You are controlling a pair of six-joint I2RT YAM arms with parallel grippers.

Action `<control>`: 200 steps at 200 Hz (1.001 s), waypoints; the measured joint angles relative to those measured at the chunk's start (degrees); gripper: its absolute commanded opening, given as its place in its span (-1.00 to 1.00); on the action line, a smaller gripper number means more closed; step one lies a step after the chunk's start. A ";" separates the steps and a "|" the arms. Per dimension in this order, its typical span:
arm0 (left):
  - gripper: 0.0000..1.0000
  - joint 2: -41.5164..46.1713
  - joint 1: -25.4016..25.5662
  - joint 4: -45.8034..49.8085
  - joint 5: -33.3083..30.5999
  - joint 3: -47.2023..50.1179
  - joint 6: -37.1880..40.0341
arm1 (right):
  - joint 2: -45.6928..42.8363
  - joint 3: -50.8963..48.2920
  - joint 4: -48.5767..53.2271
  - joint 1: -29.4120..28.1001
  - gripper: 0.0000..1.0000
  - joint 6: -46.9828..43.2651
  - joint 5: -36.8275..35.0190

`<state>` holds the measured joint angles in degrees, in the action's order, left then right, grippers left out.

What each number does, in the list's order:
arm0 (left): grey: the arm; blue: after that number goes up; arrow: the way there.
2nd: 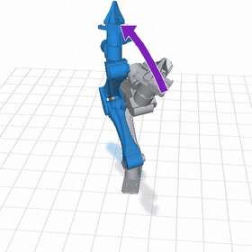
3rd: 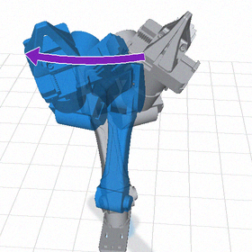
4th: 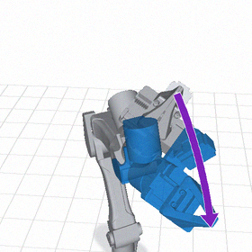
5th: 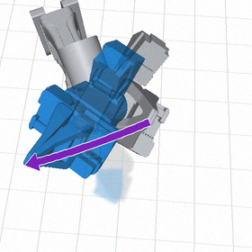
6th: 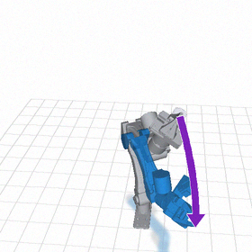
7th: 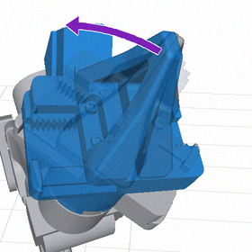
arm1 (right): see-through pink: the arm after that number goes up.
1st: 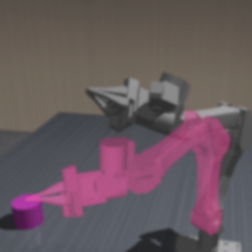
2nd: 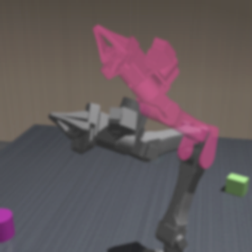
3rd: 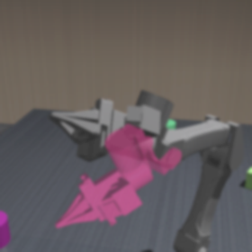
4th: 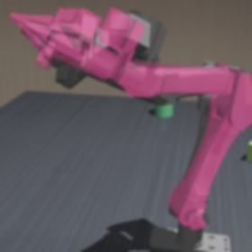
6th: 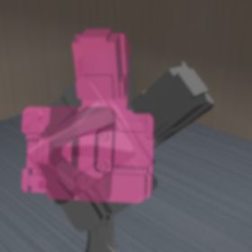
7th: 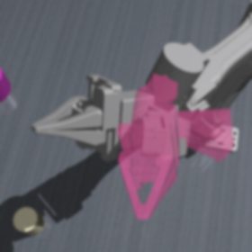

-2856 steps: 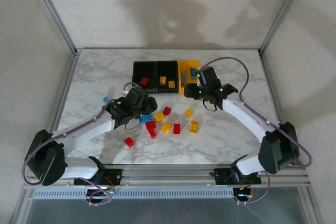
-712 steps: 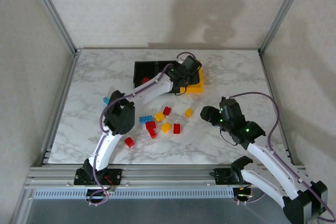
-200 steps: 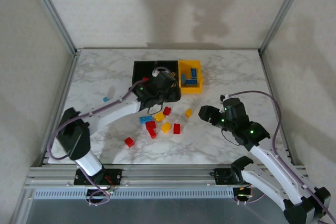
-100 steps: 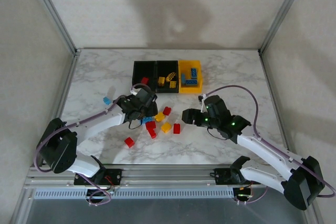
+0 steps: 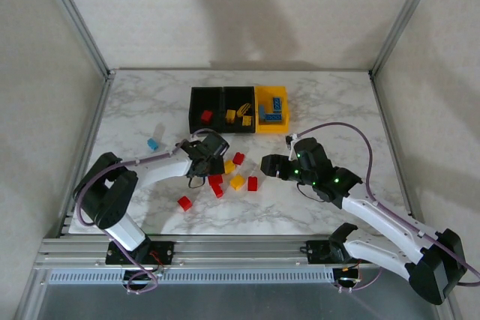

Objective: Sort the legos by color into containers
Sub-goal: Pick up the lego from the center of the table.

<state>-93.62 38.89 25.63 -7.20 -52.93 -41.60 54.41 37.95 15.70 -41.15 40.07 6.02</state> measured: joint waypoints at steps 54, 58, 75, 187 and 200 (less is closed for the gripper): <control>0.43 -2.23 0.00 -1.60 0.61 0.24 -0.02 | 0.15 0.00 0.07 0.00 0.35 0.00 -0.44; 0.38 -2.32 0.00 -1.62 0.59 0.24 0.04 | 0.15 0.00 0.09 0.00 0.35 0.00 -0.44; 0.24 -2.34 0.00 -1.81 0.57 0.24 -0.04 | 0.17 0.00 0.13 0.00 0.35 0.02 -0.46; 0.11 2.97 0.00 2.38 -0.55 -2.78 0.22 | 0.11 -0.35 -0.09 0.00 0.35 0.22 -0.98; 0.11 4.00 0.00 2.43 -0.48 -4.00 0.22 | -0.22 -0.52 -0.07 0.00 0.35 0.24 -1.01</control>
<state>-89.62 38.89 28.05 -7.68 -56.93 -41.39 54.19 37.43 15.64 -41.15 40.32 5.02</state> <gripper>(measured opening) 0.611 0.677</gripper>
